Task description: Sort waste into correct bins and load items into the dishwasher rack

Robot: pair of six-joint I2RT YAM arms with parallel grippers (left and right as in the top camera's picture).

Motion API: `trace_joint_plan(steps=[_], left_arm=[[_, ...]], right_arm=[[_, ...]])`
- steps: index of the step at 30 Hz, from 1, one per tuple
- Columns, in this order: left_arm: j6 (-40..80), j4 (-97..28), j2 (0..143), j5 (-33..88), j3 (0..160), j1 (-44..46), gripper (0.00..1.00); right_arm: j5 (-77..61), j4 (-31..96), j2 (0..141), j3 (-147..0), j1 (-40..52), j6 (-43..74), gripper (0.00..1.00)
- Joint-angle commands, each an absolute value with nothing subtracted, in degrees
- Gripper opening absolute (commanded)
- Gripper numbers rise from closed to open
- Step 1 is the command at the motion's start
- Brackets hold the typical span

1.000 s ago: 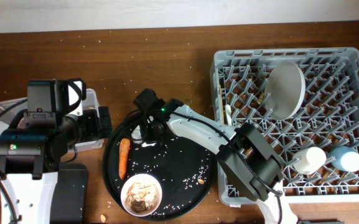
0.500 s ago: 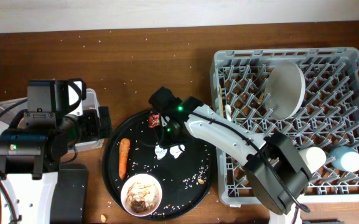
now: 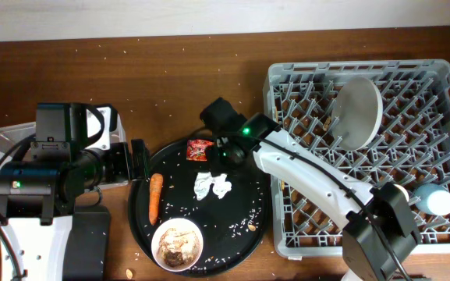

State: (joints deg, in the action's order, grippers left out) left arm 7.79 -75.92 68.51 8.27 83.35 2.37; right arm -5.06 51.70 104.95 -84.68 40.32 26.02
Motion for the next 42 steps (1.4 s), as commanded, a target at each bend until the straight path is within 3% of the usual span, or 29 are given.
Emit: trace_joint_plan(steps=[1,3,6,7,8,10,14,15,17,19,23,25,27,30,31,33,34,38,42], left_arm=[[8.1,-75.7,70.7,7.7,82.0,2.2,0.99],[8.1,-75.1,73.0,7.7,79.9,4.3,0.92],[8.1,-67.4,78.5,7.7,76.9,12.5,0.89],[8.1,-64.4,82.5,7.2,75.9,17.6,0.82],[8.1,-63.0,86.0,6.0,75.4,21.1,0.82],[8.1,-59.6,94.5,4.1,75.1,27.7,0.81],[8.1,-53.5,110.7,-1.8,75.1,36.4,0.72],[8.1,-53.1,113.6,-1.8,75.1,37.4,0.56],[8.1,-52.5,115.8,-2.5,75.1,38.0,0.41],[8.1,-54.1,115.5,-4.3,76.1,37.7,0.00],[9.8,-68.5,101.9,-4.3,86.0,26.8,0.00],[9.8,-71.9,92.1,-3.0,86.8,15.8,0.00],[9.8,-70.4,86.2,-2.8,86.8,4.3,0.00],[9.8,-66.0,88.3,-9.6,86.2,-3.7,0.00],[9.8,-64.4,89.5,-9.7,86.2,-6.3,0.07],[9.8,-63.0,91.8,-9.8,86.2,-9.1,0.63],[9.8,-62.7,92.8,-10.2,86.2,-9.7,0.84],[7.3,-62.8,92.2,1.3,87.2,-6.2,0.81],[4.4,-62.1,94.2,1.7,84.4,10.8,0.80]], right_arm=[[-1.2,49.1,105.8,-84.6,38.8,27.9,0.53],[-1.0,51.7,103.6,-85.3,35.5,31.8,0.55],[-0.3,57.0,87.0,-86.1,31.5,28.9,0.62],[3.1,60.9,76.5,-86.1,29.9,28.8,0.78],[4.6,62.8,71.9,-86.1,29.1,28.8,0.95],[5.2,65.7,62.5,-86.1,28.1,28.8,0.99],[5.2,67.5,59.0,-86.1,28.1,28.8,0.99],[5.2,67.5,59.4,-86.1,28.1,28.8,0.99],[5.2,67.5,61.8,-86.1,28.1,28.8,0.99],[5.2,67.5,64.4,-86.1,28.1,28.8,0.99],[0.5,68.0,68.8,-86.3,28.1,28.8,0.99],[3.2,66.5,62.7,-86.5,28.1,28.8,0.99],[8.8,65.7,57.1,-86.5,28.1,28.8,0.99],[8.8,65.8,55.4,-86.5,28.1,28.8,0.99],[8.8,65.8,55.8,-86.5,28.1,28.8,0.99],[8.8,65.8,57.2,-86.5,28.1,28.8,0.99],[8.8,65.8,58.5,-86.5,28.1,28.8,0.99],[8.8,65.8,64.4,-86.5,28.1,28.8,0.99],[-1.7,66.3,72.8,-86.5,28.1,25.6,0.99]])
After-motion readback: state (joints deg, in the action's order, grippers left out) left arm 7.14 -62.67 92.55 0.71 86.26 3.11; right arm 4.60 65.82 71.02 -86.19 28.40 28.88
